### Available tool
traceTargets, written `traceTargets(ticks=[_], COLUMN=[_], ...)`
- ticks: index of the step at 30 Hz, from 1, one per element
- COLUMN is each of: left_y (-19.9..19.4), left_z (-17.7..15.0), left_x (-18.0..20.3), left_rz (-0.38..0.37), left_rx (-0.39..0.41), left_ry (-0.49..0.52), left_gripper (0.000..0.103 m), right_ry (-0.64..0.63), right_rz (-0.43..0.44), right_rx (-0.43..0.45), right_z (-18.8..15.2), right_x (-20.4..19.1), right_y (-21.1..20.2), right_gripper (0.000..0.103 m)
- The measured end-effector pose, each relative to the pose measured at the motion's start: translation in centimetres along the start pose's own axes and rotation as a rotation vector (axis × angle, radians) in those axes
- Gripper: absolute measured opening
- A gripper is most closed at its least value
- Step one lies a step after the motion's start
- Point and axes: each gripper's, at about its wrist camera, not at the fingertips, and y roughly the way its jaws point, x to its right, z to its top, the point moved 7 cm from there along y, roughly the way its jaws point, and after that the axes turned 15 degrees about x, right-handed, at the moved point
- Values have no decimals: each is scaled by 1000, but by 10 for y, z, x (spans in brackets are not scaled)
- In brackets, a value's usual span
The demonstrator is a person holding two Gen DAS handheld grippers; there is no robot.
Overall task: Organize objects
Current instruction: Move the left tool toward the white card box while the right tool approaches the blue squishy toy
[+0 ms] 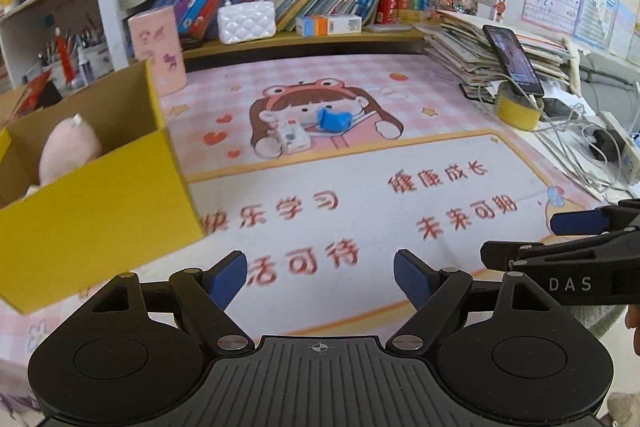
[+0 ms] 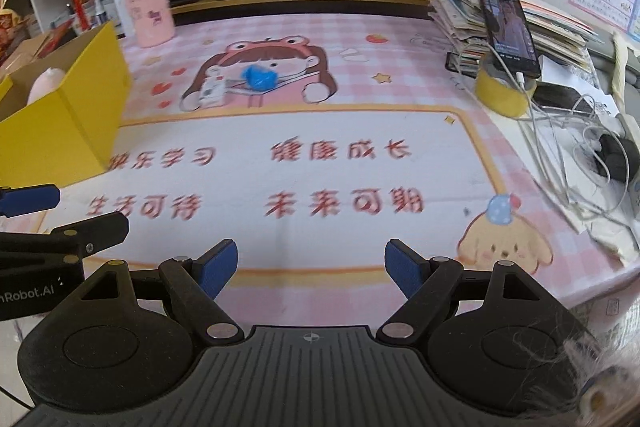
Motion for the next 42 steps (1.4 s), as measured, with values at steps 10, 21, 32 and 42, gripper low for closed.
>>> traceTargets(ticks=[10, 21, 32, 42], left_y=[45, 85, 137, 201], left_z=[21, 49, 66, 51], left_x=[7, 5, -13, -22], left_rz=[90, 217, 326, 334], left_rx=[-10, 0, -8, -86], left_ry=[-56, -96, -105, -145], left_gripper=[83, 83, 73, 55], right_ry=[-35, -56, -59, -7], right_rz=[63, 173, 241, 339], right_rx=[21, 42, 101, 57], right_z=[39, 78, 124, 138], right_x=[30, 42, 40, 22], right_y=[51, 105, 157, 197], right_gripper=[80, 78, 77, 70])
